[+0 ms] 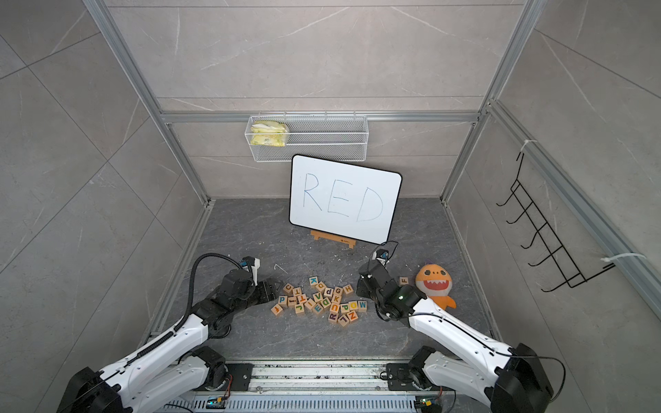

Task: Assemble the uppercase word "red" with letter blocks
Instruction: Move the letter block to the center of the board.

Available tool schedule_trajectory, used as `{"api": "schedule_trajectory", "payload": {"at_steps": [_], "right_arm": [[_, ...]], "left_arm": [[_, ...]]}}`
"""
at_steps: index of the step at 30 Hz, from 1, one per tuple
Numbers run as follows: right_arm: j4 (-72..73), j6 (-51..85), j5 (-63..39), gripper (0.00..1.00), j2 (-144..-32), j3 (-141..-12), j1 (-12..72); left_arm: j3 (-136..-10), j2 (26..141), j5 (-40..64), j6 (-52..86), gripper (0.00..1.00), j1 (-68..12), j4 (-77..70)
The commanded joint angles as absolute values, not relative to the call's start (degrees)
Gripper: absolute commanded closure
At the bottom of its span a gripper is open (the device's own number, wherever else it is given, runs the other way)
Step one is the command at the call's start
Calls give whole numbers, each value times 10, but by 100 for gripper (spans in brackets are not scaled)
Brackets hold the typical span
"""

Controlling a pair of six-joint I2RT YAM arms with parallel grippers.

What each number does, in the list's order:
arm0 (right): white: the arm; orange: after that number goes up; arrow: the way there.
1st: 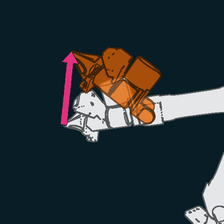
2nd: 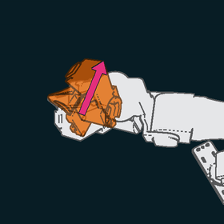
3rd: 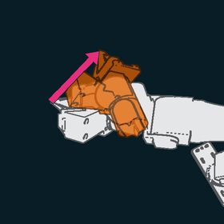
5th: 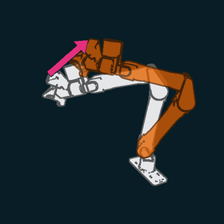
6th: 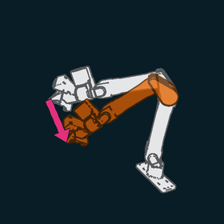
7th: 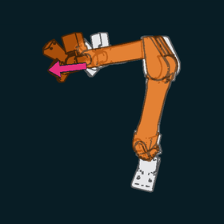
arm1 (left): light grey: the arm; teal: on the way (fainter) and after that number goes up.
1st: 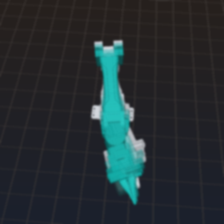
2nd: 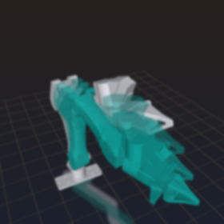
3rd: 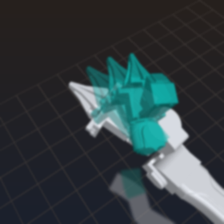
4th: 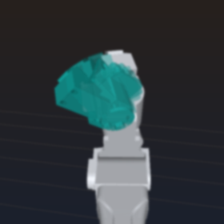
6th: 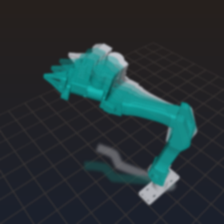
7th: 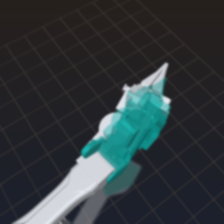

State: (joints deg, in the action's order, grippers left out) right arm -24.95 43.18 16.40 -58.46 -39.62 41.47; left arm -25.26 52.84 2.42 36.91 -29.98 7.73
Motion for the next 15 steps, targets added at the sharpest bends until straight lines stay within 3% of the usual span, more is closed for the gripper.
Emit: {"api": "schedule_trajectory", "payload": {"at_steps": [1,15], "right_arm": [[-307,404,149,70,-550,-388,428],[-286,358,146,69,-572,-386,462]], "left_arm": [[-276,514,43,362,23,-303,111],[-287,487,56,362,26,-307,157]]}}
